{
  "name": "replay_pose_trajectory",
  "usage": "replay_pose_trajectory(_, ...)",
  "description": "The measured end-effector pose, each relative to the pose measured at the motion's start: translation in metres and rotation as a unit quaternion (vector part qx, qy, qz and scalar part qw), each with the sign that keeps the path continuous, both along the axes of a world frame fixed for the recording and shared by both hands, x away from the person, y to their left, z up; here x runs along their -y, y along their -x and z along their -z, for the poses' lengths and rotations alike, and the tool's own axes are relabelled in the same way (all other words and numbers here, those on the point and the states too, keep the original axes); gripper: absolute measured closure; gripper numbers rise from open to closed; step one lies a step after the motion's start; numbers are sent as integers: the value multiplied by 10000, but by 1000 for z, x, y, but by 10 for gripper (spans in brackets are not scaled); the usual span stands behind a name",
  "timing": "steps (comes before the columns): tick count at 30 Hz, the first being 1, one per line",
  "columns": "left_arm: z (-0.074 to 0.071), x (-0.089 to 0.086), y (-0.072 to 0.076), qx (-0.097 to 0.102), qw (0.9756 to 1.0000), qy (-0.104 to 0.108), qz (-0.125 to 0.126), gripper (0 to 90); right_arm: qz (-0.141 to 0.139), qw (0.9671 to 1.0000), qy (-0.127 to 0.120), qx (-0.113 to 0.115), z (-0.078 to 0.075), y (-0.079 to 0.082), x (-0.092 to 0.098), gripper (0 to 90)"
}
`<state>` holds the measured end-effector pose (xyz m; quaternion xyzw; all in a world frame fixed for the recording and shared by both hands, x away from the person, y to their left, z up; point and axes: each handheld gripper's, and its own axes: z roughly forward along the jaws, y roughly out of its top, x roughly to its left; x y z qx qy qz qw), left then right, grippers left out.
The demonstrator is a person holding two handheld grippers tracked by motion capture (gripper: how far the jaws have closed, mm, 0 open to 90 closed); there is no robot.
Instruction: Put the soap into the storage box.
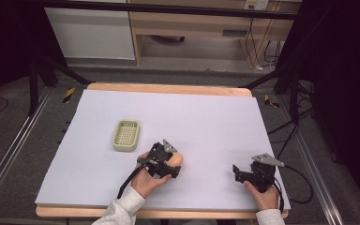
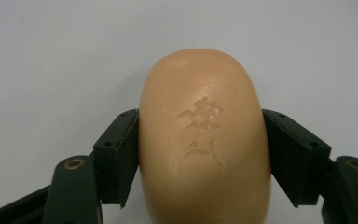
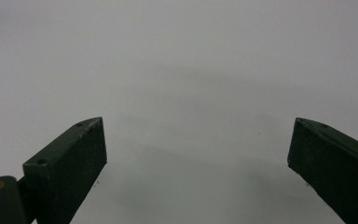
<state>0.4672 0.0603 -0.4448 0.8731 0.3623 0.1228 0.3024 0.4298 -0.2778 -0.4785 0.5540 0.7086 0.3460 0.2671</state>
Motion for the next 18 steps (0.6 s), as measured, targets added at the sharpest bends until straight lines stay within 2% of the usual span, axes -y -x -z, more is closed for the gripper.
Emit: replay_pose_trajectory(18, -20, -22, 3, 184, 9994, 199, -202, 313, -2, 10000, 15, 17, 0, 0, 1, 47)
